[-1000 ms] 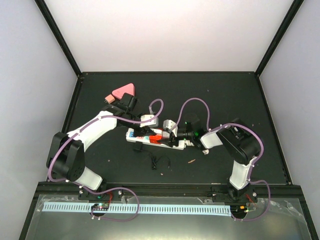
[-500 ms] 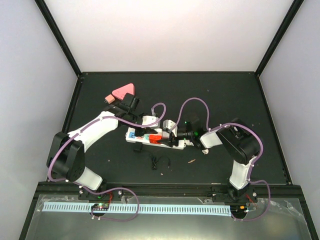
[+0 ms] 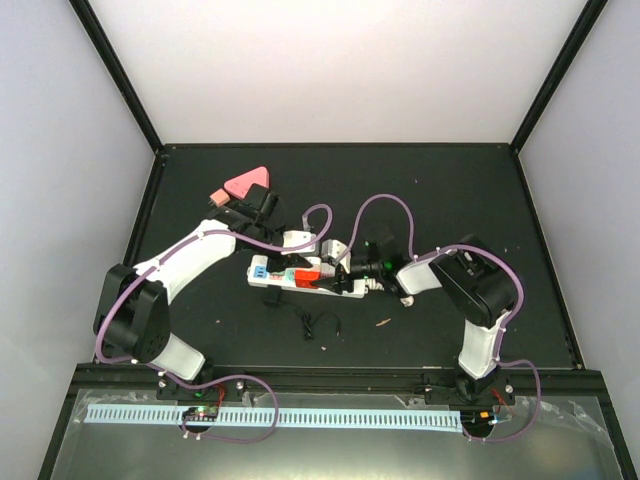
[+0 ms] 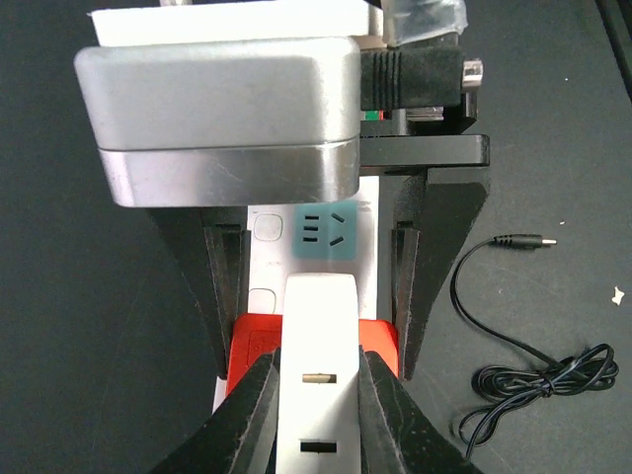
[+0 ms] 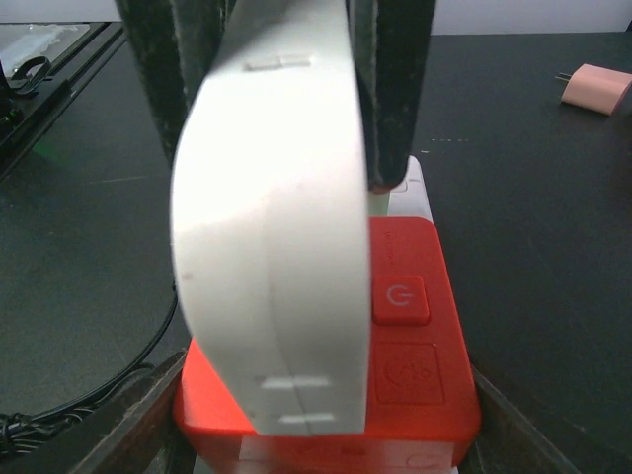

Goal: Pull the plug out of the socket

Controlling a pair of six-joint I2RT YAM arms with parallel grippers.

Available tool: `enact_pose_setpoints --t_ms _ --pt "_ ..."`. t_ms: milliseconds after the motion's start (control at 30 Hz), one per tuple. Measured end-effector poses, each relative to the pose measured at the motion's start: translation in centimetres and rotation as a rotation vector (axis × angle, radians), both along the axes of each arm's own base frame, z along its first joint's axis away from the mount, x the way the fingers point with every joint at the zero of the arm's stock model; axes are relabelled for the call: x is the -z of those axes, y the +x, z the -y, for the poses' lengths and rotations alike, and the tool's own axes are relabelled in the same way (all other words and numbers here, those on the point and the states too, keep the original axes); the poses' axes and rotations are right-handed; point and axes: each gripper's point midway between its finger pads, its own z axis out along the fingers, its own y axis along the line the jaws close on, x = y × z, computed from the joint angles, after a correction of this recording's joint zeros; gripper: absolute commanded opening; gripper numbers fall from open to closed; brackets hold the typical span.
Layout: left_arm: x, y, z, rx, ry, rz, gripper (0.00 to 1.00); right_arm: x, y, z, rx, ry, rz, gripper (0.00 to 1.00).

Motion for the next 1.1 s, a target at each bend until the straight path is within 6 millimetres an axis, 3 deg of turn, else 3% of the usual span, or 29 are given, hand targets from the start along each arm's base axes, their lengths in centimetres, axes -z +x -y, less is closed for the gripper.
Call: enact_pose_setpoints --t_ms 333,533,667,867,1000,1100 --pt "-0.4 0.5 -0.8 -0.034 -0.03 -0.031 0.02 0.0 0.1 -0.4 -0.003 -0.006 -0.004 0.23" --pt "-3.7 1.1 -0.7 -0.039 -0.12 -0.005 0.01 0.0 0.2 -0.4 -0.003 -0.008 -0.006 0.25" --pt "-4.6 1.2 -0.8 -0.041 -0.144 0.003 0.02 0.0 0.2 -0.4 -0.003 -0.008 -0.007 0.4" --pt "-4.9 1.3 -2.3 -0.091 -0.154 -0.037 0.02 0.0 0.2 -0.4 -0.004 -0.008 -0.006 0.72" --pt "-6.3 1.2 -3.6 -0.151 -0.175 -0.052 0.02 0.3 0.3 -0.1 0.012 -0.041 -0.006 0.82" --pt "-7.8 0.9 -4.2 -0.188 -0.199 -0.047 0.02 0.3 0.4 0.3 0.031 -0.078 -0.028 0.83"
